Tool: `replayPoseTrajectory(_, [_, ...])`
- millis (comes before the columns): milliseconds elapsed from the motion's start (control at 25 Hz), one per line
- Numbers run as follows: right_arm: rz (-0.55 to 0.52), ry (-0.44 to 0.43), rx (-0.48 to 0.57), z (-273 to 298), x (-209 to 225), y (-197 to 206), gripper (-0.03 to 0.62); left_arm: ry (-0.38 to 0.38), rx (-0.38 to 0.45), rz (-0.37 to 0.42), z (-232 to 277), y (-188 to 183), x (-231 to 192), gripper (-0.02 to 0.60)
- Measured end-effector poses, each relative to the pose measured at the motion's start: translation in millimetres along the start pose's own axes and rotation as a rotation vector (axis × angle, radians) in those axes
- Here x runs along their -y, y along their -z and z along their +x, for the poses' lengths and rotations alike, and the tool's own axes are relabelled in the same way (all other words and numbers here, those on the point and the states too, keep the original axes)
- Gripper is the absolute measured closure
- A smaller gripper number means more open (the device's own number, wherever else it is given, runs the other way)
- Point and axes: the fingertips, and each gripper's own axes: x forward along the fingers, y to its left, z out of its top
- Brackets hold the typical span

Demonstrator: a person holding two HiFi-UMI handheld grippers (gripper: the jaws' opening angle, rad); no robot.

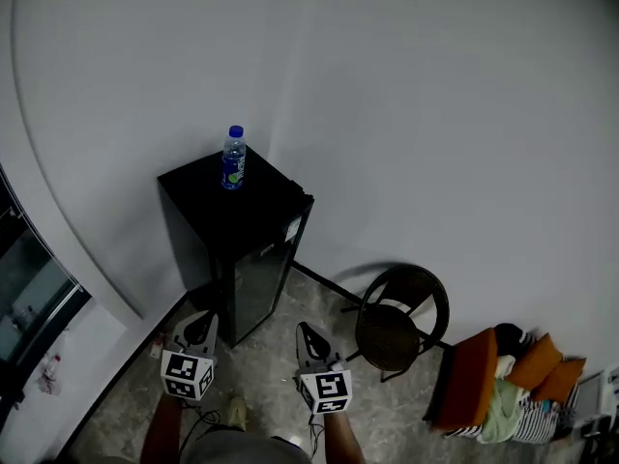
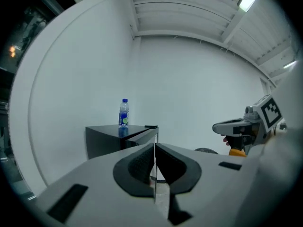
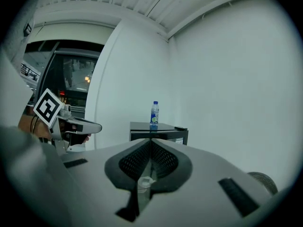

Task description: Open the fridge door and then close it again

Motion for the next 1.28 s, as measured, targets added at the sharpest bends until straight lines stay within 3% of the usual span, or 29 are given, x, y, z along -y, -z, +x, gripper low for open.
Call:
replayPoseTrajectory(400, [0.033, 0.083, -0.028, 24, 20, 8, 0.569, 0.087, -0.018, -0.006, 54, 0, -17, 0.564])
replayPoseTrajectory(640, [0.041, 0.106, -0.043, 37, 22, 13, 0.569, 0.096, -0.055, -0.027, 80, 8, -31, 0.352])
replayPoseTrajectory(760, [0.045, 0.115, -0.056, 41, 27, 18, 0.569, 0.089, -0.070, -0.057, 95, 12, -38, 0.293])
replayPoseTrajectory(1280, [0.059, 0.176, -0.102, 51, 57, 33, 0.569, 0.076, -0.121, -0.069, 139, 26, -61, 0.278])
